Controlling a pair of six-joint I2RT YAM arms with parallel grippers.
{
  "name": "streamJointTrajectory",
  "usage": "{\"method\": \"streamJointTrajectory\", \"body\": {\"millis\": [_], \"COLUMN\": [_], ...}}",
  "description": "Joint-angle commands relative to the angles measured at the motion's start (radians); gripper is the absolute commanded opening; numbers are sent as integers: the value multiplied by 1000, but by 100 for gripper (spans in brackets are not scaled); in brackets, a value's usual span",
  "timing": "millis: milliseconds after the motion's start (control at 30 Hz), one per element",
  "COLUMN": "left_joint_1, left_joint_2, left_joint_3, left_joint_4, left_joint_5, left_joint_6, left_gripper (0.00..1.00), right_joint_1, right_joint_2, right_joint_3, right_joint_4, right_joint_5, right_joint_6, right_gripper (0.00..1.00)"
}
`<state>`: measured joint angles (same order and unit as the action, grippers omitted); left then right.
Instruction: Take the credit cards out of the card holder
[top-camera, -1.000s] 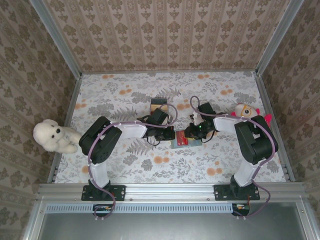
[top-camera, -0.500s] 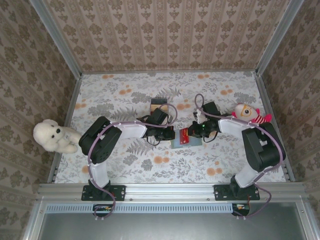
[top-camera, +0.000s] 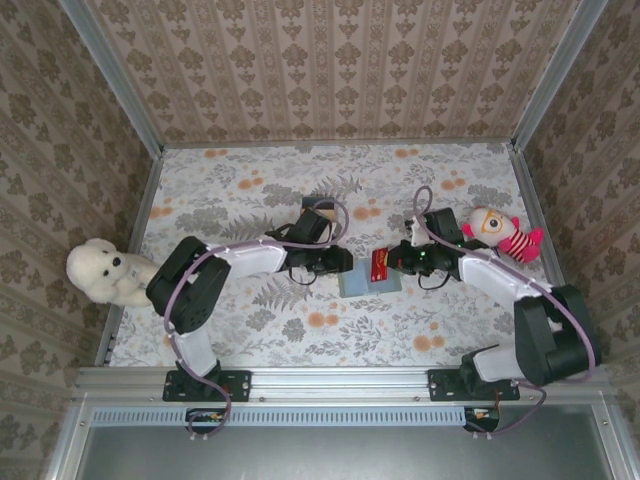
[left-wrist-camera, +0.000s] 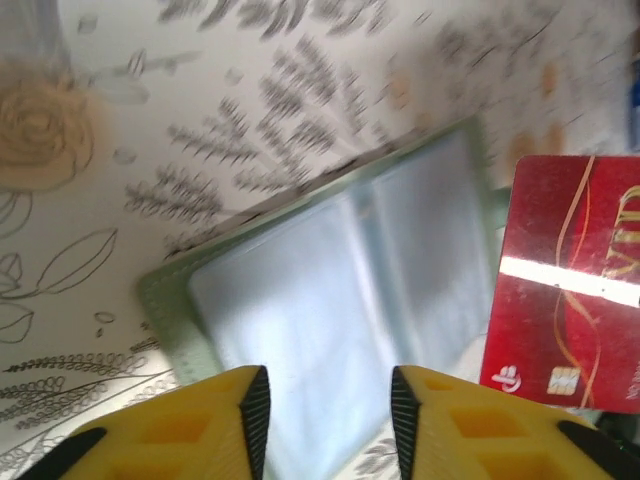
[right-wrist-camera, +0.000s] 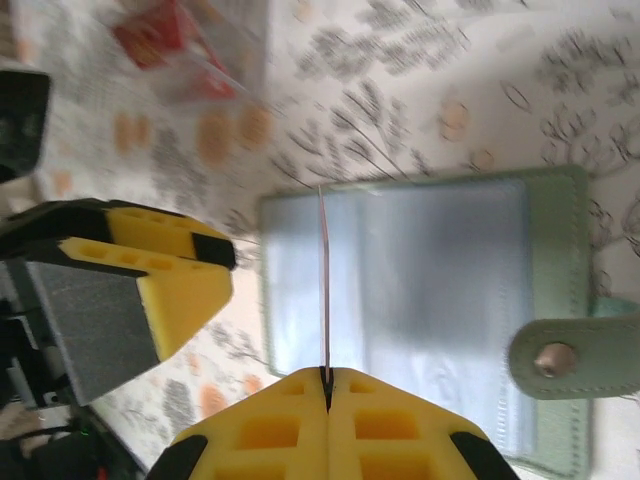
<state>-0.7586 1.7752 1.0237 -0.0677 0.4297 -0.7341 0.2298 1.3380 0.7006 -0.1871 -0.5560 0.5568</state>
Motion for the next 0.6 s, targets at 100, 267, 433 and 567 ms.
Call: {"method": "streamJointTrajectory", "body": {"millis": [100, 267, 433, 567], "left_joint_1": [28, 49, 75, 88], "left_joint_2": [-129, -238, -301, -289], "left_joint_3": [35, -9, -77, -91], "left_joint_4": [18, 78, 238, 341], "left_joint_5": [49, 52, 82, 144], "left_joint_6": [-26, -78, -169, -226], "left_gripper": [52, 65, 80, 85], "right_joint_1": [-7, -7, -6, -7], "right_joint_2": [-105, -119, -114, -109], "right_joint_3": [-41, -39, -27, -22], "right_joint_4": [281, 373, 464, 555], "right_joint_5": [-97, -128, -172, -211], "right_joint_6": [212, 287, 361, 424], "right_gripper": [0, 0, 0, 0]}}
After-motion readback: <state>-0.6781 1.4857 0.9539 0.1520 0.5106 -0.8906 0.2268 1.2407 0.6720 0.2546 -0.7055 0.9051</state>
